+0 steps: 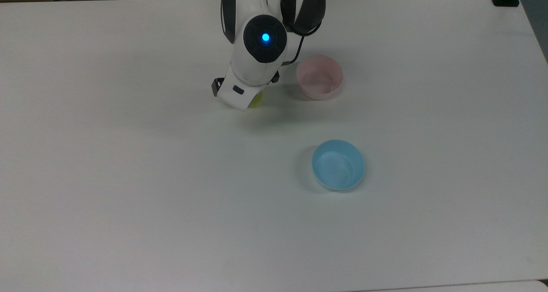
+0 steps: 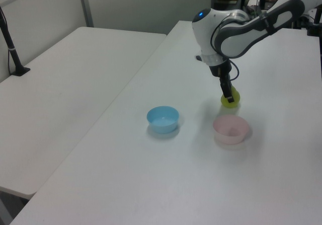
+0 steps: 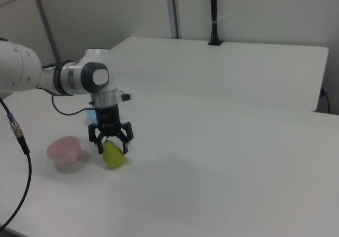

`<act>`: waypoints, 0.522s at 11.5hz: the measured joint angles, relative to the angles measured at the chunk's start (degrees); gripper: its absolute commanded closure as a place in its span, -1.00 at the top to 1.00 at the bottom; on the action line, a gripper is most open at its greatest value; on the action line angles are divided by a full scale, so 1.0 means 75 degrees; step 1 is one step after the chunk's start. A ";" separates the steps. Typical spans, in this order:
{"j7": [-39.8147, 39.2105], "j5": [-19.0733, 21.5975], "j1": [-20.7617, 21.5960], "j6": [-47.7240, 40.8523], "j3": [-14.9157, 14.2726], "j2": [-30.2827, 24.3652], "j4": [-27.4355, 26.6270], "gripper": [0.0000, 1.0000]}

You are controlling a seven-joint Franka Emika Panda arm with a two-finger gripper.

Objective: Place the pear in the bowl
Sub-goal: 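Close the gripper on the green pear and lift it, then carry the pear over the pink bowl and lower it inside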

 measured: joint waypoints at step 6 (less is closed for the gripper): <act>0.0047 -0.0017 0.0045 0.0094 -0.0005 -0.0125 0.0046 -0.72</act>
